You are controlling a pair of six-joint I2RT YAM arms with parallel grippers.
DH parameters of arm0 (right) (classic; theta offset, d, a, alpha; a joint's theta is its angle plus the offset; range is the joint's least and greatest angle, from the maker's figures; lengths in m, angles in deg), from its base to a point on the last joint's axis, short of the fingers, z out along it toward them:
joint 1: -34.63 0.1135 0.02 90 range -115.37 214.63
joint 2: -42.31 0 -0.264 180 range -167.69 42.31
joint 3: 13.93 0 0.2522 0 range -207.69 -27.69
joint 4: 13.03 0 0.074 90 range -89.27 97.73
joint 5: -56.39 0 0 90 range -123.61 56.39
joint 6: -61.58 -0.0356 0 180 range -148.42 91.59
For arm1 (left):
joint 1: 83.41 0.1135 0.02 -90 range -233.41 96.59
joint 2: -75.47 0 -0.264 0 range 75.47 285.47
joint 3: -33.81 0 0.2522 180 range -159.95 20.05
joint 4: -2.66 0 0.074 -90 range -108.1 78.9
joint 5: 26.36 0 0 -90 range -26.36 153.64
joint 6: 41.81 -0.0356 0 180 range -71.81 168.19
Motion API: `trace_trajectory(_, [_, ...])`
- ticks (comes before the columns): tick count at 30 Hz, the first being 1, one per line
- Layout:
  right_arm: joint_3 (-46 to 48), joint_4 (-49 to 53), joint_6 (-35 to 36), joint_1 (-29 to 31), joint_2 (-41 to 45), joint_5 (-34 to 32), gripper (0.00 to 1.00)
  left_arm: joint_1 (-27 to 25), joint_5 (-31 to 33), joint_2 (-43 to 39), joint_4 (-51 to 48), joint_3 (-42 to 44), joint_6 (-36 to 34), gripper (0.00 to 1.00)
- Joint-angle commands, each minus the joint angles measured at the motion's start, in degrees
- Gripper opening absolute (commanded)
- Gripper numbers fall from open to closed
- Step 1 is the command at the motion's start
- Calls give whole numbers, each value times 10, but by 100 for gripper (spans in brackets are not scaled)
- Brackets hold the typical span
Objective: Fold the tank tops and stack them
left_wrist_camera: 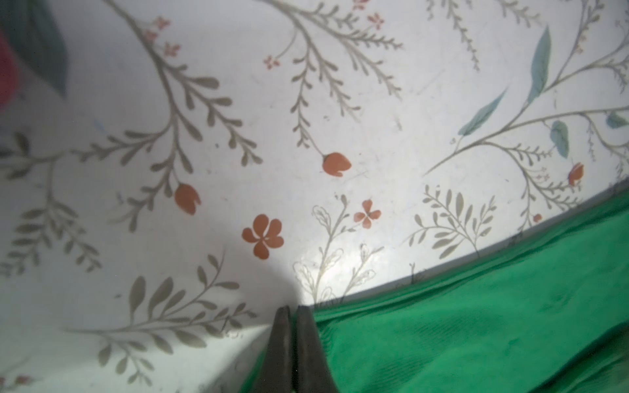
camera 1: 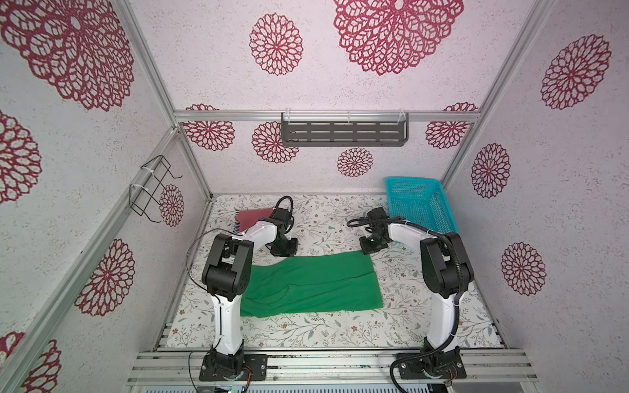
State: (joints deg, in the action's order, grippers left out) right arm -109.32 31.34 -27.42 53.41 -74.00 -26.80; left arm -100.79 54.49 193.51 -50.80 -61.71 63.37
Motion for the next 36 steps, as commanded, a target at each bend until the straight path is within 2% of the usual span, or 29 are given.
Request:
trace_trajectory(1, [-13,-9,26,-2,38,-17,0,-3,31,-7,3,-22,-18,0])
trace_trajectory(11, [22,-37,60,-1,96,-24,0,-3,61,-26,-17,-75,-41,0])
trace_trajectory(16, [54,-50,79,0,137,-25,0,-16,91,-49,-13,-49,-38,0])
trace_trajectory(23, [134,-77,98,7,206,-22,0,-49,161,-138,24,29,-12,0])
trace_trajectory(28, [190,-91,104,17,250,-30,0,-68,189,-192,42,98,36,0])
trace_trajectory(36, [263,-93,84,61,322,-73,0,-119,230,-268,43,220,184,0])
